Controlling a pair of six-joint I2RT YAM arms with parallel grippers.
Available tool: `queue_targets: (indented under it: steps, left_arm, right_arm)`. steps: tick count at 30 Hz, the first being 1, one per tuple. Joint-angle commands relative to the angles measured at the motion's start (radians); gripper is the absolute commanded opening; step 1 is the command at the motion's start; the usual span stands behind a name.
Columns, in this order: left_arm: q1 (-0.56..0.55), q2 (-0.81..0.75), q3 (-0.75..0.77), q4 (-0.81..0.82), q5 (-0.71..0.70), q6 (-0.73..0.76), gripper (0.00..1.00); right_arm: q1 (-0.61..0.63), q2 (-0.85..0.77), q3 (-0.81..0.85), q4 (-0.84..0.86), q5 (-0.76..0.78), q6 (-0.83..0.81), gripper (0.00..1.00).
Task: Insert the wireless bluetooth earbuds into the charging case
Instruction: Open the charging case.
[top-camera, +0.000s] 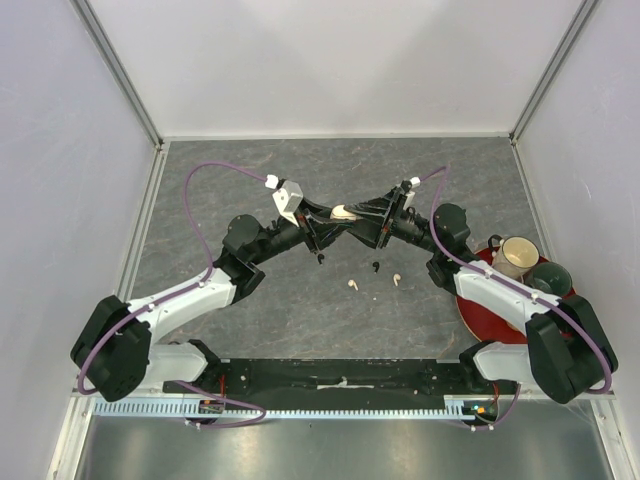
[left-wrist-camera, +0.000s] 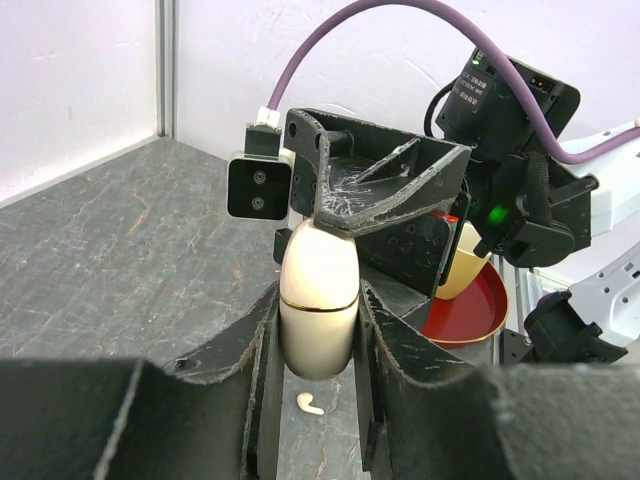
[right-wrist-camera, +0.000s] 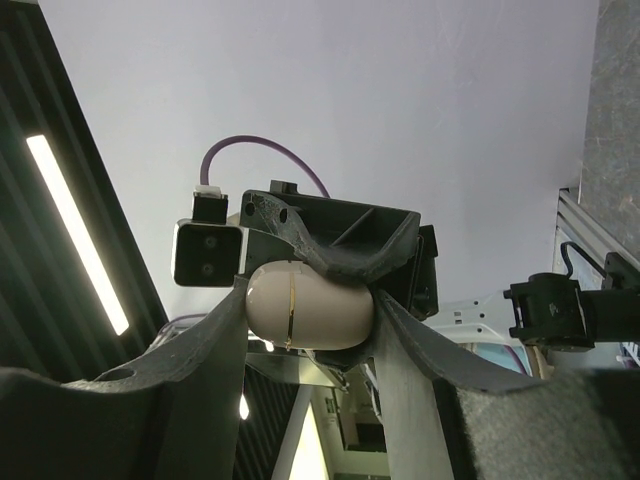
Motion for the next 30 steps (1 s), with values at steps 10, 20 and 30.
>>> queue_targets:
  steps: [10, 20, 30]
  left_arm:
    - [0.0, 0.008, 0.007, 0.07, -0.04, -0.026, 0.38]
    - [0.0, 0.008, 0.002, 0.074, -0.039, -0.033, 0.4]
    - [0.0, 0.013, 0.004, 0.059, -0.031, -0.032, 0.42]
  right_arm:
    - [0.009, -0.021, 0.018, -0.034, 0.005, -0.037, 0.25]
    - [0.007, -0.021, 0.009, 0.01, 0.011, -0.011, 0.25]
    - [0.007, -0.019, 0.022, 0.056, 0.022, 0.009, 0.26]
